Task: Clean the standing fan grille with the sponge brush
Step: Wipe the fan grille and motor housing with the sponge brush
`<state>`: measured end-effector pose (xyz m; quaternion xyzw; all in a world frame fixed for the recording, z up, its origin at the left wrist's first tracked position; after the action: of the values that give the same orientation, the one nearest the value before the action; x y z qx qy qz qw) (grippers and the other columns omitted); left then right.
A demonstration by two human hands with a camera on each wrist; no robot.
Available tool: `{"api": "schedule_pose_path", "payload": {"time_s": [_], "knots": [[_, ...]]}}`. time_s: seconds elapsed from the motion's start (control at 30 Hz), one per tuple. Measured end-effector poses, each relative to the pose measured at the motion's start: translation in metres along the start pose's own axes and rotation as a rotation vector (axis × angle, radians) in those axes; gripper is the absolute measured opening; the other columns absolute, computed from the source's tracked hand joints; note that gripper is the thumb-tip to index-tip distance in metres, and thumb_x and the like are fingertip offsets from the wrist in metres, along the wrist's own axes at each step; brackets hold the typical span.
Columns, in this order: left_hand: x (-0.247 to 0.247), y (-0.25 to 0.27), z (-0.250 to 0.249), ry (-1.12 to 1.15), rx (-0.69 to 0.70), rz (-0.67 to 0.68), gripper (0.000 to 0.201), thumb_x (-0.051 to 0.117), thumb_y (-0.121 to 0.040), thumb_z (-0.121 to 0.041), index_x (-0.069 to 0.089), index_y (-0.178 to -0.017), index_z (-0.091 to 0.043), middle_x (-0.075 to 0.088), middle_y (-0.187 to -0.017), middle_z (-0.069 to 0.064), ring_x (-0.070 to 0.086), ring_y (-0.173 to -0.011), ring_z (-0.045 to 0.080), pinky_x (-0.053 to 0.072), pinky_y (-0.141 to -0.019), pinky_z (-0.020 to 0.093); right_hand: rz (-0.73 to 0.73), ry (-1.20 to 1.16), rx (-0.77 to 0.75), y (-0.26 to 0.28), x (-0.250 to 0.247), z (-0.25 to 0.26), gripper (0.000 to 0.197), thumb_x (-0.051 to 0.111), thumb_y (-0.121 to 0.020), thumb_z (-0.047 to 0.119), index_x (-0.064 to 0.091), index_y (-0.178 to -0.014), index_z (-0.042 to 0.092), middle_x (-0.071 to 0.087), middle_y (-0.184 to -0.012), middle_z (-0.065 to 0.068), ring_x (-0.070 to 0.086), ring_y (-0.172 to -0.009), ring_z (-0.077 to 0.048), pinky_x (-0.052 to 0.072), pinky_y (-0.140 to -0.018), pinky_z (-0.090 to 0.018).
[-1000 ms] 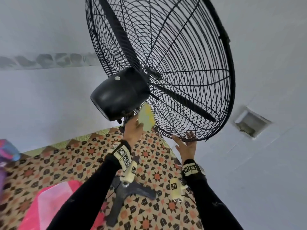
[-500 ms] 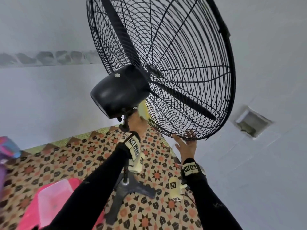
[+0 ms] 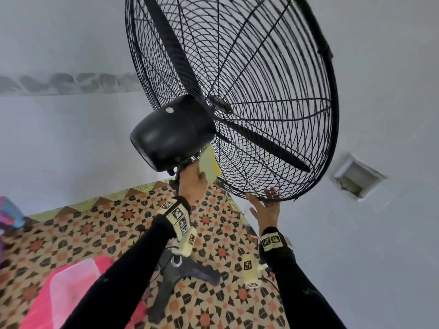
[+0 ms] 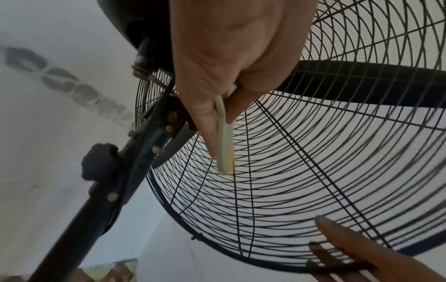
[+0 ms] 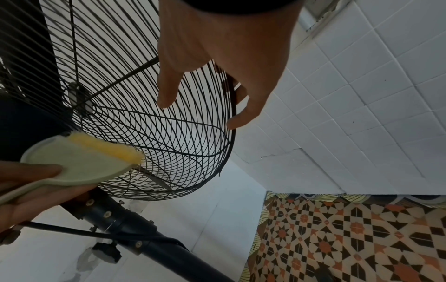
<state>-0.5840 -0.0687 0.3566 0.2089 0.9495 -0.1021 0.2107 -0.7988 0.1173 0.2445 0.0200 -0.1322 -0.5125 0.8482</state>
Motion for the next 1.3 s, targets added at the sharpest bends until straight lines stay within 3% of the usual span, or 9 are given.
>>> {"api": "schedule_pose_path", "payload": {"time_s": [0.13, 0.37, 0.5, 0.6, 0.77, 0.9, 1.0, 1.13, 1.3], "knots": [[-0.008, -0.004, -0.015, -0.021, -0.043, -0.125, 0.036, 0.047, -0.091, -0.007, 0.063, -0.124, -0.003, 0.064, -0.101, 0.003, 0.062, -0.093, 0.022, 0.053, -0.084, 0.033, 0.004, -0.011, -0.008, 0.007, 0.003, 0.002, 0.097, 0.100, -0.060, 0.025, 0.047, -0.141, 0.033, 0.058, -0.139, 0.008, 0.057, -0.127, -0.018, 0.059, -0.089, -0.042], [-0.007, 0.007, 0.002, 0.044, 0.035, 0.002, 0.045, 0.045, -0.100, 0.004, 0.059, -0.140, -0.011, 0.071, -0.101, 0.010, 0.055, -0.054, 0.013, 0.042, -0.044, 0.013, 0.003, -0.015, -0.003, 0.008, 0.000, 0.001, 0.105, 0.100, -0.057, 0.027, 0.043, -0.146, 0.031, 0.058, -0.140, 0.006, 0.056, -0.129, -0.016, 0.060, -0.083, -0.038], [-0.013, 0.018, -0.019, 0.074, 0.155, -0.129, 0.053, 0.049, -0.094, 0.007, 0.051, -0.145, -0.008, 0.069, -0.100, 0.018, 0.067, -0.082, 0.034, 0.055, -0.076, 0.033, 0.013, -0.026, 0.016, 0.007, 0.000, 0.004, 0.094, 0.095, -0.066, 0.012, 0.045, -0.144, 0.028, 0.058, -0.139, 0.004, 0.055, -0.130, -0.019, 0.055, -0.096, -0.049], [0.001, 0.017, -0.014, 0.080, 0.140, -0.133, 0.071, 0.049, -0.096, 0.007, 0.034, -0.160, -0.019, 0.066, -0.089, 0.015, 0.062, -0.069, 0.029, 0.055, -0.074, 0.034, 0.014, -0.030, 0.013, 0.004, -0.001, 0.007, 0.094, 0.097, -0.063, 0.013, 0.048, -0.141, 0.028, 0.059, -0.138, 0.004, 0.055, -0.130, -0.020, 0.056, -0.093, -0.048], [0.049, 0.039, 0.008, 0.053, 0.047, 0.239, 0.083, 0.049, -0.092, 0.011, 0.026, -0.163, -0.026, 0.054, -0.148, 0.017, 0.068, -0.112, 0.035, 0.064, -0.079, 0.041, 0.016, 0.004, 0.000, 0.011, 0.000, 0.005, 0.114, 0.103, -0.046, 0.036, 0.044, -0.144, 0.029, 0.056, -0.141, 0.002, 0.054, -0.133, -0.021, 0.059, -0.087, -0.043], [0.015, 0.028, 0.008, 0.158, 0.017, -0.055, 0.084, 0.048, -0.098, 0.006, 0.014, -0.166, -0.031, 0.059, -0.141, 0.025, 0.067, -0.112, 0.043, 0.059, -0.093, 0.054, 0.049, -0.061, 0.015, 0.011, 0.003, 0.009, 0.137, 0.099, -0.023, 0.060, 0.044, -0.144, 0.027, 0.057, -0.140, -0.003, 0.056, -0.130, -0.026, 0.052, -0.097, -0.050], [0.010, 0.023, 0.004, 0.125, 0.090, -0.122, 0.082, 0.047, -0.099, 0.005, 0.015, -0.165, -0.030, 0.067, -0.116, 0.033, 0.070, -0.085, 0.043, 0.061, -0.084, 0.052, 0.038, -0.019, 0.005, 0.012, 0.003, 0.009, 0.107, 0.103, -0.045, 0.040, 0.049, -0.137, 0.034, 0.056, -0.140, 0.001, 0.054, -0.133, -0.024, 0.056, -0.085, -0.043], [0.041, 0.031, 0.017, 0.036, 0.153, 0.202, 0.085, 0.050, -0.098, 0.003, 0.016, -0.164, -0.039, 0.064, -0.131, 0.022, 0.072, -0.078, 0.028, 0.065, -0.068, 0.048, 0.021, 0.002, 0.007, 0.010, 0.001, 0.005, 0.088, 0.097, -0.064, 0.017, 0.049, -0.137, 0.031, 0.056, -0.139, 0.003, 0.054, -0.132, -0.021, 0.058, -0.082, -0.040], [-0.002, 0.022, 0.005, 0.170, 0.177, -0.161, 0.078, 0.049, -0.099, 0.006, 0.023, -0.164, -0.030, 0.064, -0.117, 0.034, 0.064, -0.067, 0.021, 0.062, -0.068, 0.032, 0.010, 0.022, 0.003, 0.010, 0.000, 0.005, 0.095, 0.097, -0.066, 0.019, 0.044, -0.144, 0.029, 0.055, -0.142, 0.004, 0.053, -0.131, -0.019, 0.057, -0.091, -0.044]]}}
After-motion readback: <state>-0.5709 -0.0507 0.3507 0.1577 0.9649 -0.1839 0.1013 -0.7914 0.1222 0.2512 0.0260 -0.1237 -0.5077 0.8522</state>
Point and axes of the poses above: each hand's wrist, its own y-axis away from the middle knuckle, its own x-axis out of the palm, z = x × y, the point moved 9 cm from there along -y, towards the middle knuckle
